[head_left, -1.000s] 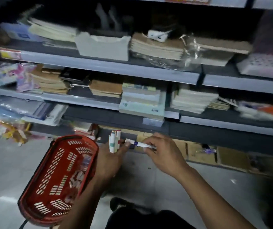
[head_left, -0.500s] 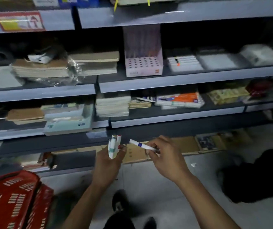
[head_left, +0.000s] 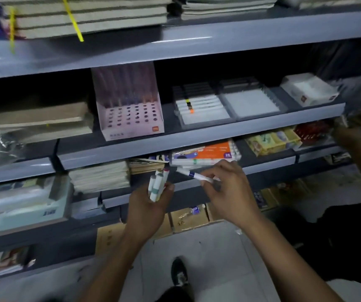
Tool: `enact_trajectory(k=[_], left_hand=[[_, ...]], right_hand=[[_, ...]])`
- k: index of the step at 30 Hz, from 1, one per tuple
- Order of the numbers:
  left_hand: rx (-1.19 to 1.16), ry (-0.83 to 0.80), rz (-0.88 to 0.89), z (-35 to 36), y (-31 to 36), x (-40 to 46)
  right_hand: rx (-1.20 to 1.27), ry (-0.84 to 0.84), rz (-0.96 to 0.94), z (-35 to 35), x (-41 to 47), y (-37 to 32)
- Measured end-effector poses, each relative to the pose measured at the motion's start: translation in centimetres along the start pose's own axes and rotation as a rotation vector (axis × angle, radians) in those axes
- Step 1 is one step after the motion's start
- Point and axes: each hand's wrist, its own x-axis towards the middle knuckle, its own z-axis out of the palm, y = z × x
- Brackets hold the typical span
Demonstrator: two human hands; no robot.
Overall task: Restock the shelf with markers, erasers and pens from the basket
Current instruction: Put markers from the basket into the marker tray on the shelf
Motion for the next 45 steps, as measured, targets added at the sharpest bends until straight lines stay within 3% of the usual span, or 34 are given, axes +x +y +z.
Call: enact_trajectory(k=[7, 11, 20, 24, 31, 45], left_hand=[[-0.023, 0.010, 0.085, 4.5, 2.7, 7.3], [-0.019, 0.064, 0.219, 5.9, 3.8, 9.4], [0.235, 0.229, 0.252, 9.3, 6.4, 10.7], [0.253, 0.299, 0.195, 10.6, 6.7, 10.2], [0.230, 0.291, 0.183, 10.9, 6.4, 9.9], [0.248, 0.229, 0.235, 9.8, 5.2, 10.6]], right_hand=[[-0.061, -0.003, -0.099, -3.6, 9.3, 3.4], [-0.059, -0.007, -0.189, -4.8, 14.0, 4.6], [-0.100, -0.155, -0.315, -4.8, 22.1, 6.3], [-0.115, -0.237, -0.324, -4.2, 23.2, 6.7], [-0.137, -0.223, -0.339, -3.9, 23.2, 6.5], [-0.206, -0.046, -0.387, -2.8, 20.7, 5.1]])
